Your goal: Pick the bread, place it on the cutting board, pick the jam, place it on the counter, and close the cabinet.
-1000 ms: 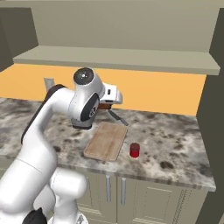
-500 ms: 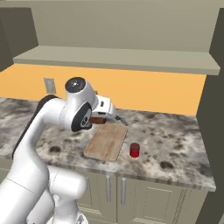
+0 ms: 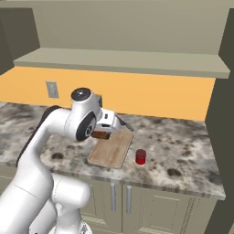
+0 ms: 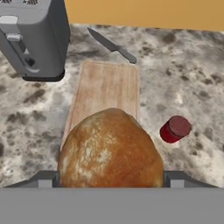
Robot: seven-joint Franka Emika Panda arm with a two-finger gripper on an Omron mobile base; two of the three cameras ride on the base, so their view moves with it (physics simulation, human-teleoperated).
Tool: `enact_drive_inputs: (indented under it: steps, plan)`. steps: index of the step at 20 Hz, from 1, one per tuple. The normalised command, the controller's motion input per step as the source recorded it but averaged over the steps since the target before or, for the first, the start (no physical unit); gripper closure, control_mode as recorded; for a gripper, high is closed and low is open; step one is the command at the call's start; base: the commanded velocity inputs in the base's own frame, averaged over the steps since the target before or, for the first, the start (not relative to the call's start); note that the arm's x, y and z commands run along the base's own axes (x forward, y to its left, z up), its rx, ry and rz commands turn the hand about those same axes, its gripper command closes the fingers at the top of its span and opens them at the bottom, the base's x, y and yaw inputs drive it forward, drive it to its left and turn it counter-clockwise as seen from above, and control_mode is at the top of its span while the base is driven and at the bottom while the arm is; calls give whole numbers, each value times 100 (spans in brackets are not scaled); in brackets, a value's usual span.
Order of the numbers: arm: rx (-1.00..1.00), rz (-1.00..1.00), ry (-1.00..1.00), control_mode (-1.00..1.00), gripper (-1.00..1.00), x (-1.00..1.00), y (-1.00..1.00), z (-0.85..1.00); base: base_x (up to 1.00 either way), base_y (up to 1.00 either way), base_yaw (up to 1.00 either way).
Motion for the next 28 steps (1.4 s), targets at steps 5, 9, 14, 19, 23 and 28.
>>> enact_drive_inputs:
  steps: [5, 9, 14, 19, 23, 28]
  plan:
    - [0, 0, 5, -100, 100, 29, 0, -48, 0, 0, 0]
    - [0, 0, 0, -100, 100, 33, 0, -51, 0, 0, 0]
    - [0, 0, 0, -100, 100, 31, 0, -46, 0, 0, 0]
    - [0, 0, 0, -100, 100, 32, 0, -47, 0, 0, 0]
    - [0, 0, 0, -100, 100, 36, 0, -37, 0, 0, 0]
    - [0, 0, 0, -100, 100, 26, 0, -31, 0, 0, 0]
